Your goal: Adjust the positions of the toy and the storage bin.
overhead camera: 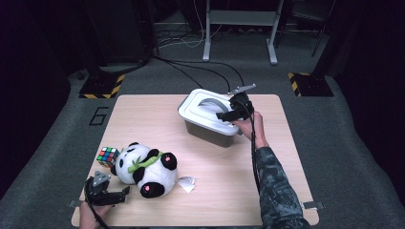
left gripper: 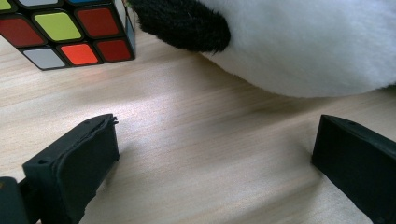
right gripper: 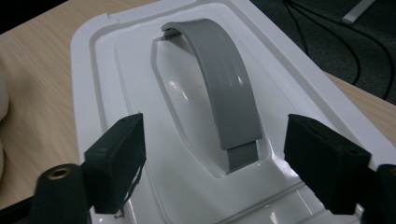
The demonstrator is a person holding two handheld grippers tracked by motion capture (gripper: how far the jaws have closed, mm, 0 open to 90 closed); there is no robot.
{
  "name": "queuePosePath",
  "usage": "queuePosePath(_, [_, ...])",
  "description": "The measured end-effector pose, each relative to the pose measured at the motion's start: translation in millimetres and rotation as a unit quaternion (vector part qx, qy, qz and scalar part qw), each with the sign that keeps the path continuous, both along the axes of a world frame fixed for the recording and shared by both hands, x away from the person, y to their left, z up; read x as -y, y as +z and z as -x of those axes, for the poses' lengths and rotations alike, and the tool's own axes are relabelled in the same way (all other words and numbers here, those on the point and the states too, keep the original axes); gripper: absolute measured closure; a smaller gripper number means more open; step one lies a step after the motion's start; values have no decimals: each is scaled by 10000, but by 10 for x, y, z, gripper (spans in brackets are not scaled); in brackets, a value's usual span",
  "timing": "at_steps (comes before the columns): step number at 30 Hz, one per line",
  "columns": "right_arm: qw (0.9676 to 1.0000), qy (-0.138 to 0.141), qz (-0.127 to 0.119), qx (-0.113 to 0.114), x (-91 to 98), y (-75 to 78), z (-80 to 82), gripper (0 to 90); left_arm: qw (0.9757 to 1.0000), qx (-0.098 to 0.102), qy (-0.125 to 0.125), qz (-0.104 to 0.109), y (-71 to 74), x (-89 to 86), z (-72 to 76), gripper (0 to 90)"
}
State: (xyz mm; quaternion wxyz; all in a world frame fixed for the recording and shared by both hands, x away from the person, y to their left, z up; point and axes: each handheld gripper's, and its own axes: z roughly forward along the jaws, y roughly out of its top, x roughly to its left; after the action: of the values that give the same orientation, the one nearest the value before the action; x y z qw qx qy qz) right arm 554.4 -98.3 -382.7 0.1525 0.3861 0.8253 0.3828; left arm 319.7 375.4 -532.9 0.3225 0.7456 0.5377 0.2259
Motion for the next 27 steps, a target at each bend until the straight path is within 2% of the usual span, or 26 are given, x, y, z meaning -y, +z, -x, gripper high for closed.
queuePosePath(1, [10000,0,0,0,0,0,0,239,10000,0,0,0,0,0,0,2])
queuePosePath(2, [9999,-40,-61,-69,2,-13,-44,300,10000,0,0,0,0,0,0,2])
queuePosePath(4, [10000,-39,-63,-25,9,-16,-66,328,10000,0,1,0,0,0,0,2])
queuePosePath(5, [9999,-92,-78,-75,5,-13,-72,357,10000,8,0,-3,0,0,-1,2])
queuePosePath(6, [10000,-68,33,-47,7,-21,-107,422,10000,1,1,2,0,0,0,2])
queuePosePath(9, [9999,-41,52,-83,6,-32,-124,458,10000,1,1,1,0,0,0,2])
queuePosePath(10, [10000,-37,75,-33,12,-32,-130,534,10000,1,1,0,0,0,0,2])
queuePosePath(12, [9999,-3,95,-71,5,-36,-127,595,10000,1,0,0,0,0,0,2])
queuePosePath(15, [9999,-53,163,16,-13,-48,-100,640,10000,11,3,-3,-1,0,-1,2])
queuePosePath(19, [9997,-79,209,81,-21,-54,-51,650,10000,3,2,0,0,0,0,2])
queuePosePath(27, [9992,-235,327,40,-99,-39,115,663,10000,7,3,4,-1,0,-1,3])
